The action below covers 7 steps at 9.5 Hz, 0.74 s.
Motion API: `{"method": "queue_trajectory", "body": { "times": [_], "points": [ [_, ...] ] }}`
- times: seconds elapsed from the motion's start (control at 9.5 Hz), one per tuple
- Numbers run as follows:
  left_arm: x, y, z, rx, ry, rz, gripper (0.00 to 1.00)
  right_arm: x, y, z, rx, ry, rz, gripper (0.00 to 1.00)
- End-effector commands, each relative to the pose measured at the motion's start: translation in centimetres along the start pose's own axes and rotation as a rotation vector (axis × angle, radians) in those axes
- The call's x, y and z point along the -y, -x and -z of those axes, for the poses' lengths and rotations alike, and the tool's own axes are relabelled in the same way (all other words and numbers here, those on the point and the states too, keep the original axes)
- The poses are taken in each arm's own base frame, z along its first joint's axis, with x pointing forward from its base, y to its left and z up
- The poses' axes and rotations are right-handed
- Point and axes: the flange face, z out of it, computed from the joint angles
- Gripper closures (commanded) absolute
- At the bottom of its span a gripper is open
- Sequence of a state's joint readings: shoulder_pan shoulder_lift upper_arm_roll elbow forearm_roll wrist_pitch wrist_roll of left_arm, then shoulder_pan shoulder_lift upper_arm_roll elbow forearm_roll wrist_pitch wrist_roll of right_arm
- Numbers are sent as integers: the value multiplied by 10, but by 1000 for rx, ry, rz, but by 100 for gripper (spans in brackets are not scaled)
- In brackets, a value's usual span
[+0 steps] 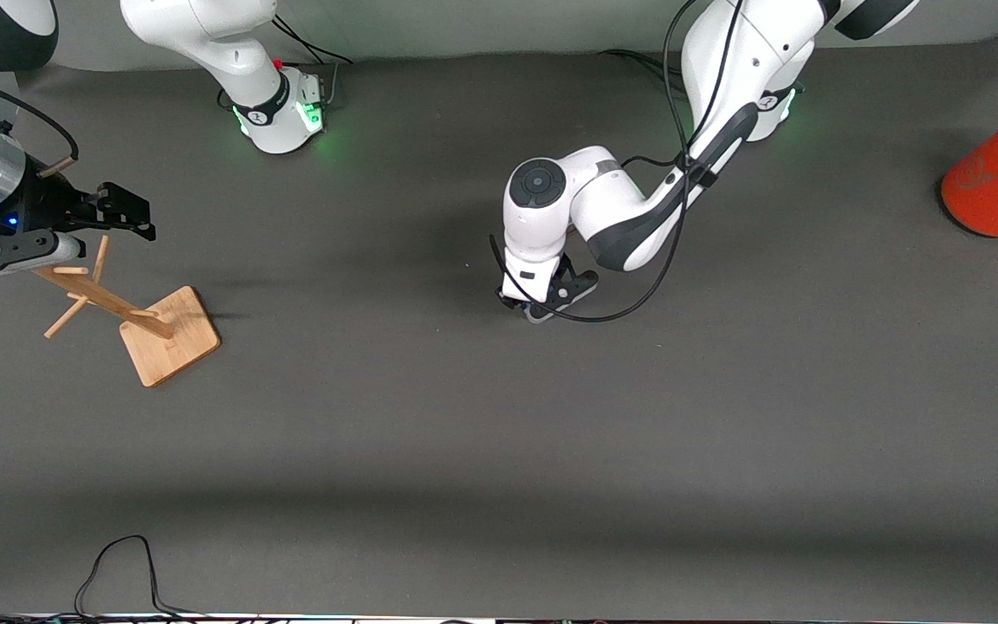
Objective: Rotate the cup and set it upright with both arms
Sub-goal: 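Rotate the blue cup upright with the left gripper and set it down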
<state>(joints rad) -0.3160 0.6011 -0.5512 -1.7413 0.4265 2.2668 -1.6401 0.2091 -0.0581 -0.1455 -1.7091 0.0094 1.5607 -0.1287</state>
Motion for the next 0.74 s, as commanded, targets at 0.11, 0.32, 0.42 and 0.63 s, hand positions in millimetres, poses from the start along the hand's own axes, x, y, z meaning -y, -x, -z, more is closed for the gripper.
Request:
{"method": "queue_trajectory", "body": {
  "times": [0.11,0.32,0.42,0.63],
  "points": [
    [-7,-41,74,-80,-100,-25,0,0,-3,4,-2,-12,4,0],
    [-5,-80,124,-117,-82,-18,0,0,-2,5,-3,-12,4,0],
    [17,-121,153,-123,-91,-95,0,0,-1,7,-6,-12,6,0],
    [68,-204,200,-28,-70,-245,0,0,-2,7,-15,-8,6,0]
  ]
}}
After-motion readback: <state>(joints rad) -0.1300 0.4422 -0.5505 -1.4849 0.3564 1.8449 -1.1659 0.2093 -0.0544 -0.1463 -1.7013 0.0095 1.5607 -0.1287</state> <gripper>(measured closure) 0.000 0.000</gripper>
